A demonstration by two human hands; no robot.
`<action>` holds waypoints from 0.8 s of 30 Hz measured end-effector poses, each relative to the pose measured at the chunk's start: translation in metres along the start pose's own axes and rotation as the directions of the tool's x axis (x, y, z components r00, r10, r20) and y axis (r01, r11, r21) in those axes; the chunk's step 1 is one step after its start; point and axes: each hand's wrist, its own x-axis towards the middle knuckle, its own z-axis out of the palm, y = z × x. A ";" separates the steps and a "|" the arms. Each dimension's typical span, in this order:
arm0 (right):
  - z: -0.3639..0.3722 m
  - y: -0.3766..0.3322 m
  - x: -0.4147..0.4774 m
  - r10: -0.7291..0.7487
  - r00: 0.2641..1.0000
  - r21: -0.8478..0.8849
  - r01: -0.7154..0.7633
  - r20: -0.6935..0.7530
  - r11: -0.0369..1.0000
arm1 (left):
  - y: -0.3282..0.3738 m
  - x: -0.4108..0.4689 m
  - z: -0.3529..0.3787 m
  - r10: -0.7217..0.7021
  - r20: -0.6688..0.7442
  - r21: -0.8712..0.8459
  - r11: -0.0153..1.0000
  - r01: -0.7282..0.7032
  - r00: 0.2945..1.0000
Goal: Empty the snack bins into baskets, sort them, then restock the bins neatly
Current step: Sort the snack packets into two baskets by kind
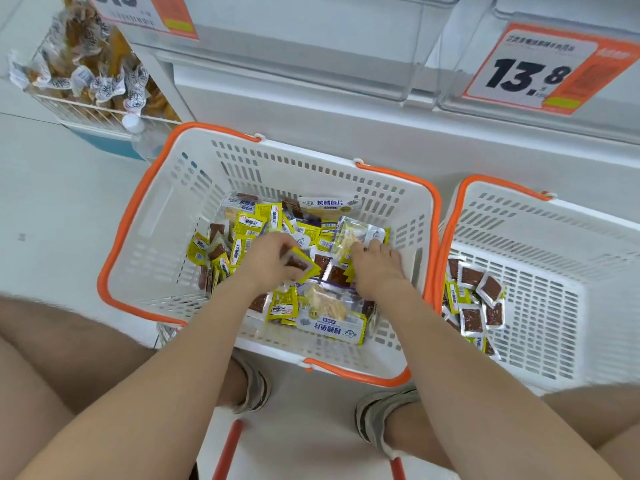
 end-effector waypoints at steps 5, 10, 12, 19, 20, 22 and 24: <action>-0.013 -0.006 0.004 0.013 0.995 0.073 -0.006 -0.096 0.997 | 0.013 0.019 -0.004 0.027 0.109 0.349 0.935 -0.064 0.994; -0.002 -0.023 0.016 -0.240 0.970 0.200 0.241 -0.028 0.950 | 0.011 0.018 0.009 0.071 0.219 0.465 0.869 -0.168 0.973; 0.001 -0.025 0.023 -0.273 0.962 0.246 0.265 0.000 0.932 | 0.011 0.018 0.011 0.058 0.220 0.453 0.878 -0.155 0.974; 0.000 -0.043 0.031 -0.247 0.969 0.199 0.242 -0.001 0.950 | -0.004 0.006 0.009 0.030 0.219 0.211 0.974 -0.077 0.975; 0.000 -0.044 0.030 -0.237 0.971 0.166 0.237 -0.021 0.957 | -0.005 0.006 0.008 0.038 0.221 0.204 0.975 -0.084 0.975; 0.001 -0.044 0.027 -0.249 0.967 0.154 0.253 -0.050 0.955 | -0.002 0.004 0.008 0.031 0.231 0.209 0.975 -0.080 0.972; 0.003 -0.039 0.024 -0.273 0.961 0.249 0.277 -0.051 0.928 | -0.001 0.003 0.007 0.013 0.237 0.130 0.991 -0.045 0.971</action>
